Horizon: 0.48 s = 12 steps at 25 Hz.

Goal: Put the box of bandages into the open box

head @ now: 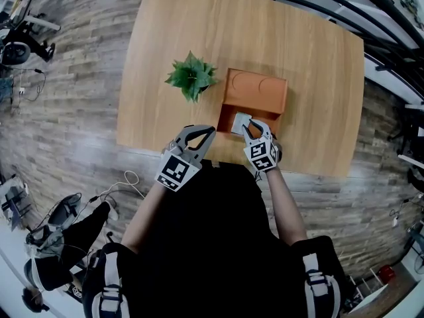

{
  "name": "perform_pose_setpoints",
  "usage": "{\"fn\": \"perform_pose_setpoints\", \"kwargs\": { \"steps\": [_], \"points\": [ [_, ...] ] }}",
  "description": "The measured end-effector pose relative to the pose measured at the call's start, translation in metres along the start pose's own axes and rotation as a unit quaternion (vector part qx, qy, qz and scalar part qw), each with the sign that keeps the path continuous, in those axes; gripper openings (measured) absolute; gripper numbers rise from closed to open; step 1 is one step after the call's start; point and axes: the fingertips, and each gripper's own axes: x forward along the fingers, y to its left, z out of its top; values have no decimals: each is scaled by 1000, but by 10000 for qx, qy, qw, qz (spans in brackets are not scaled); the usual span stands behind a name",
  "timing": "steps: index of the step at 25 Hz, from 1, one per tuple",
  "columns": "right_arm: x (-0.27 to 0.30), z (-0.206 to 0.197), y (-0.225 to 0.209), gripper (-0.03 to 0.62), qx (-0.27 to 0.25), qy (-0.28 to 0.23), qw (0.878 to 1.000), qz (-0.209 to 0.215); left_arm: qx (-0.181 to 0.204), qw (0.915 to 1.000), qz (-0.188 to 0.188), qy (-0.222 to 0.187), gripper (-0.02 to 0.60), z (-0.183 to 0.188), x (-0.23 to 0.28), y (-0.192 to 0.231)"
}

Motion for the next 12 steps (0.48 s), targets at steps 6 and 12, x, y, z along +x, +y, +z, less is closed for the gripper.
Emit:
{"fn": "perform_pose_setpoints", "kwargs": {
  "steps": [6,12],
  "points": [
    [-1,0,2,124,-44,-5,10000,37,-3,10000,16,-20,20,0,-2,-2],
    [-10,6,0,124,309,-152,9994,80,34,10000,50,-74,19,4,-5,-3]
  ]
}}
